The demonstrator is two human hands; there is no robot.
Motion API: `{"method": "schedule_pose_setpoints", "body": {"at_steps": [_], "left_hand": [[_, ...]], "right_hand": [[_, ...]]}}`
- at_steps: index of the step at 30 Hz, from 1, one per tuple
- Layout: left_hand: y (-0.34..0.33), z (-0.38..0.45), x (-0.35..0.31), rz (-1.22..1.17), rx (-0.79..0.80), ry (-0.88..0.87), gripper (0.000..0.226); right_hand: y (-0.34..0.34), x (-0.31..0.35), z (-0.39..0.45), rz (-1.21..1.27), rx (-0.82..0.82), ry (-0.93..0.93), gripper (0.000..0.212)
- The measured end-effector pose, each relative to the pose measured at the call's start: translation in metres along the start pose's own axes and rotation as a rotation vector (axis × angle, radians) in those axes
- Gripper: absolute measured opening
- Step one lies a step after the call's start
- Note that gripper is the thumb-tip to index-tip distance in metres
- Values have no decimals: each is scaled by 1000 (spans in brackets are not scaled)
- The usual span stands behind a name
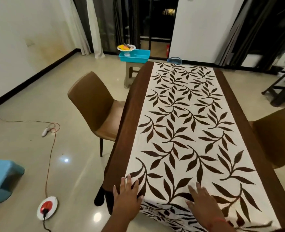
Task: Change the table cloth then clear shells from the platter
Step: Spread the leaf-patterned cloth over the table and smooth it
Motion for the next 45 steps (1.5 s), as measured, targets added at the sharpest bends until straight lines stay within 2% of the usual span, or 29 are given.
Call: {"method": "schedule_pose_setpoints", "body": {"at_steps": [10,17,23,27,35,40,45], "left_hand": [[0,-7,10,48,5,-36,66],[1,-5,-15,42,-5,-10,67],[-6,9,-102,92,98,-157,67],[-14,20,-172,194,55,-219,66],[-57,4,-315,157,66,-130,68],[-79,-9,-370,215,99,-131,68],[-92,-20,-388,214,93,-100,67]], "right_hand": [[-7,16,-1,23,18,-31,61],[-11,-16,-9,83,23,-65,62],[-8,-91,-21,135,-6,-138,61],[-12,-158,-32,175,-43,-176,61],[-20,-291,-33,180,-64,-104,56],[-31,-334,-39,154,-40,-20,57],[-43,-348,-45,132,-65,76,56]]}}
Point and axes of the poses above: each hand's wrist, its own z-axis towards the middle knuckle, its own y-axis out of the back of the hand, x = y × z, the point moved 4 cm from there along z, towards the middle knuckle, and after that the axes turned 5 degrees about -z, right-handed, at the moved point
